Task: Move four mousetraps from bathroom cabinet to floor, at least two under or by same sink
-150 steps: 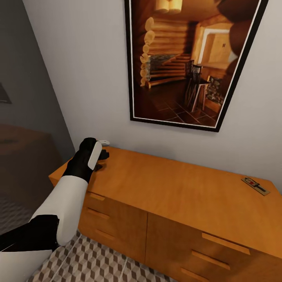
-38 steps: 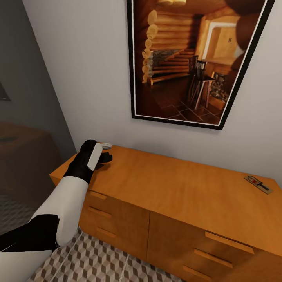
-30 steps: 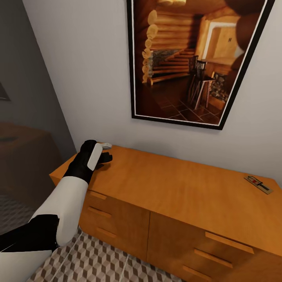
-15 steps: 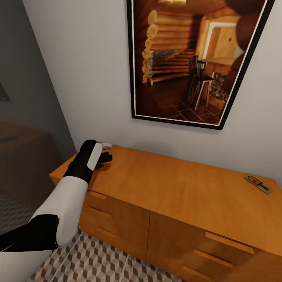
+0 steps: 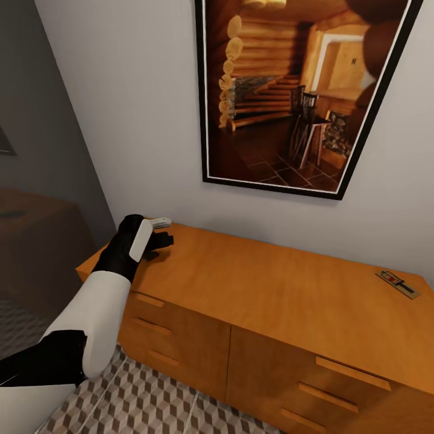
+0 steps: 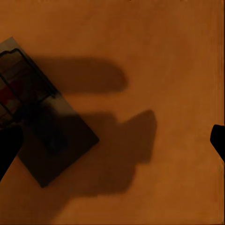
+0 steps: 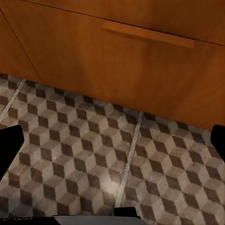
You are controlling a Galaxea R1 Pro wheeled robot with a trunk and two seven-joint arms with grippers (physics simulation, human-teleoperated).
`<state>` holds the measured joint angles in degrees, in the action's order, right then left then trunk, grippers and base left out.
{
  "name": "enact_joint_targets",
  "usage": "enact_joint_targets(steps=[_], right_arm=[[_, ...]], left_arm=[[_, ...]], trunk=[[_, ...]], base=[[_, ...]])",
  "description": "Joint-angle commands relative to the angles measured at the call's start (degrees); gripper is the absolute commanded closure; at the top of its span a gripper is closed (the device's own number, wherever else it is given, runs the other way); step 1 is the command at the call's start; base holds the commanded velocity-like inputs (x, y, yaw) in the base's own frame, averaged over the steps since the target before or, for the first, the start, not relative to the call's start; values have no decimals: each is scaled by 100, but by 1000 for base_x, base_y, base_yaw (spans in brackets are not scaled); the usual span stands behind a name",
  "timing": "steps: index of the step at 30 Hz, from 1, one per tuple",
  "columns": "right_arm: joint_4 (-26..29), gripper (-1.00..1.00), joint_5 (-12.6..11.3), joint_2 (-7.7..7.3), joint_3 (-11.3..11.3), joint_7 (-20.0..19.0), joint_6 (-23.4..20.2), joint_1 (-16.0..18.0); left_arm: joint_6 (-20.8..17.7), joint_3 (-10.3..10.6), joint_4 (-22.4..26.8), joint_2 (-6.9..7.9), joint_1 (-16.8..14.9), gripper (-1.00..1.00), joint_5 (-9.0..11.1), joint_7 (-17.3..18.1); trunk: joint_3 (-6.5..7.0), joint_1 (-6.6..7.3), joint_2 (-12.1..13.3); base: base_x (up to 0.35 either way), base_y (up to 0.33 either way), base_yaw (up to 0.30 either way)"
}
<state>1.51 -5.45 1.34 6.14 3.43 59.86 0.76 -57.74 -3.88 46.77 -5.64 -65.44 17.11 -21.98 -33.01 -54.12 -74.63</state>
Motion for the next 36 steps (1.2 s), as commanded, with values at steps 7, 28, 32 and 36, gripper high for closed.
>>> enact_joint_targets(steps=[7, 28, 32, 36], right_arm=[[-2, -100, -53, 3, 54, 17, 14, 3], [-2, -100, -53, 3, 54, 17, 14, 3], [-2, -100, -53, 3, 54, 17, 14, 3], [-2, -100, -53, 4, 54, 17, 14, 3]], left_arm=[[-13, -16, 7, 15, -4, -100, 57, 67], [-17, -16, 1, 77, -4, -100, 56, 90], [-17, -16, 0, 80, -4, -100, 56, 89], [-16, -10, -1, 81, -4, -100, 56, 88]], trunk=[[-6, 0, -3], [-6, 0, -3], [-6, 0, -3], [-6, 0, -3]], base=[[0, 0, 0], [0, 0, 0], [0, 22, 0], [0, 43, 0]])
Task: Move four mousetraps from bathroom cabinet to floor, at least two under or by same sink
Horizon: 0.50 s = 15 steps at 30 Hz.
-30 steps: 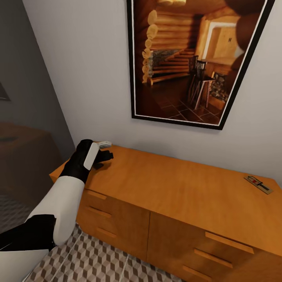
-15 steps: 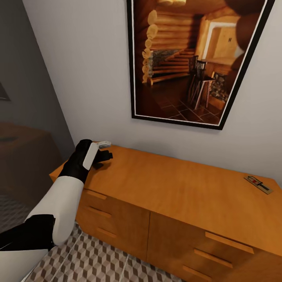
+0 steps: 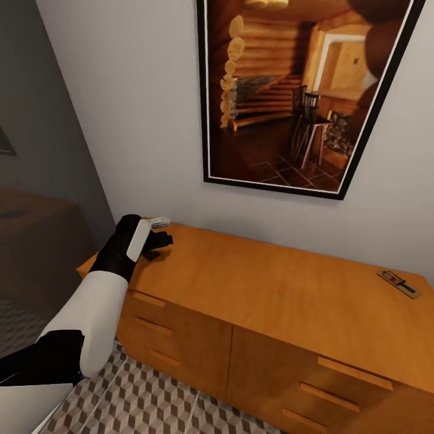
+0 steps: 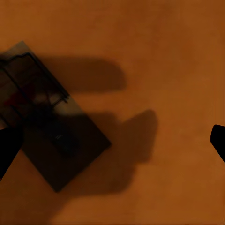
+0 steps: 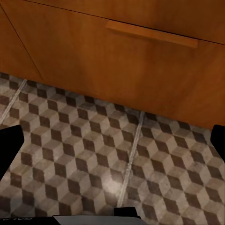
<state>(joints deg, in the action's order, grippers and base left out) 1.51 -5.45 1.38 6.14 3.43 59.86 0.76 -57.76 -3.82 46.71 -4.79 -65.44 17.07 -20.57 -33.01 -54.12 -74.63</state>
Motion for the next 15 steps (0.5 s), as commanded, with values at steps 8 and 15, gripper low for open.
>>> enact_joint_targets(steps=[8, 15], right_arm=[[-2, -100, -53, 1, 54, 17, 14, 3], [-2, -100, -53, 2, 54, 17, 14, 3]], left_arm=[[-12, -14, -2, -5, -4, -100, 60, -52], [-16, -14, -3, -4, -4, -100, 60, -52]], trunk=[[-5, 0, -3], [-5, 0, -3]], base=[[0, 12, 0], [0, 1, 0]])
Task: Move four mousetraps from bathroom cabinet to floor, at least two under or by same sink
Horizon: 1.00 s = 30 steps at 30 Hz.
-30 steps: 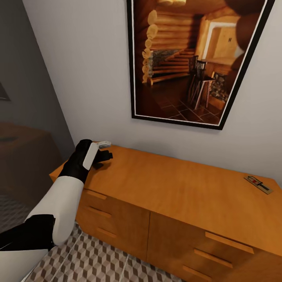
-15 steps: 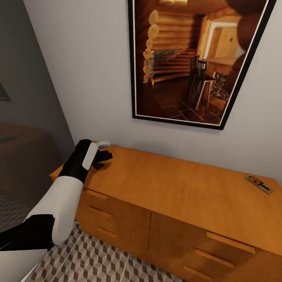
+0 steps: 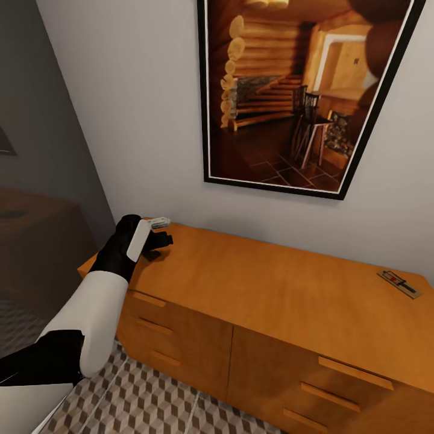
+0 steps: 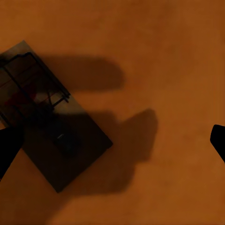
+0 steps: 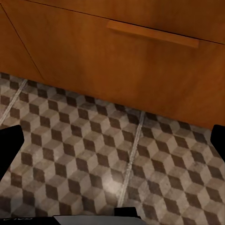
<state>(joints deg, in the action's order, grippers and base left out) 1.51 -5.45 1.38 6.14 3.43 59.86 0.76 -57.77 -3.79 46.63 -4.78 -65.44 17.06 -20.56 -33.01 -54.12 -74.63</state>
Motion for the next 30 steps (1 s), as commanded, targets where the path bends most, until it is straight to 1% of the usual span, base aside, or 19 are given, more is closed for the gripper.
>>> enact_joint_targets(steps=[1, 30], right_arm=[[-2, -100, -53, 0, 54, 17, 14, 3], [-2, -100, -53, 2, 54, 12, 14, 3]], left_arm=[[-12, -17, 4, -5, -4, -100, 60, -53], [11, -20, -4, -9, -4, -100, 52, -111]], trunk=[[-6, 0, -3], [-6, 0, -3]], base=[[0, 0, 0], [0, 0, 0]])
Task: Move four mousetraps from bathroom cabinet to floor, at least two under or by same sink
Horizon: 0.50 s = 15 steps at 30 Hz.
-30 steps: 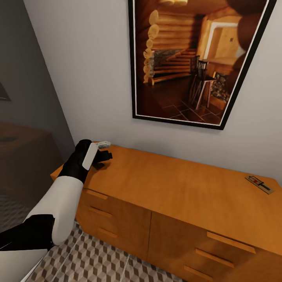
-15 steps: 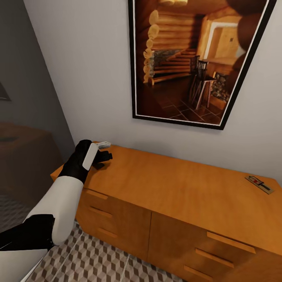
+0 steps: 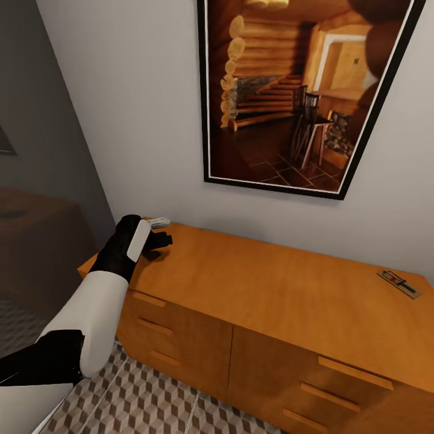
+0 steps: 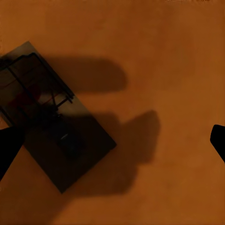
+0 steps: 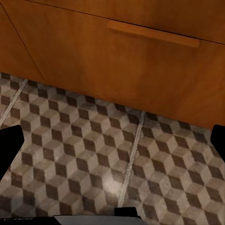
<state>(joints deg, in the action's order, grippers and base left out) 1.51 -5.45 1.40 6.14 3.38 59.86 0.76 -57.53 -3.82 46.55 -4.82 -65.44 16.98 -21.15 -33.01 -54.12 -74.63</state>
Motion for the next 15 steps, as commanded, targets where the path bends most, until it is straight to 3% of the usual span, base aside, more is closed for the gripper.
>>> enact_joint_targets(steps=[1, 15], right_arm=[[-2, -100, -53, 1, 54, 18, 14, 3], [-2, -100, -53, 1, 54, 18, 14, 3]], left_arm=[[-13, -18, 6, -4, -4, -100, 61, -53], [39, -23, 21, -6, -4, -100, 52, -63]], trunk=[[-6, 0, -3], [-6, 0, -3]], base=[[0, 0, 0], [0, 0, 0]])
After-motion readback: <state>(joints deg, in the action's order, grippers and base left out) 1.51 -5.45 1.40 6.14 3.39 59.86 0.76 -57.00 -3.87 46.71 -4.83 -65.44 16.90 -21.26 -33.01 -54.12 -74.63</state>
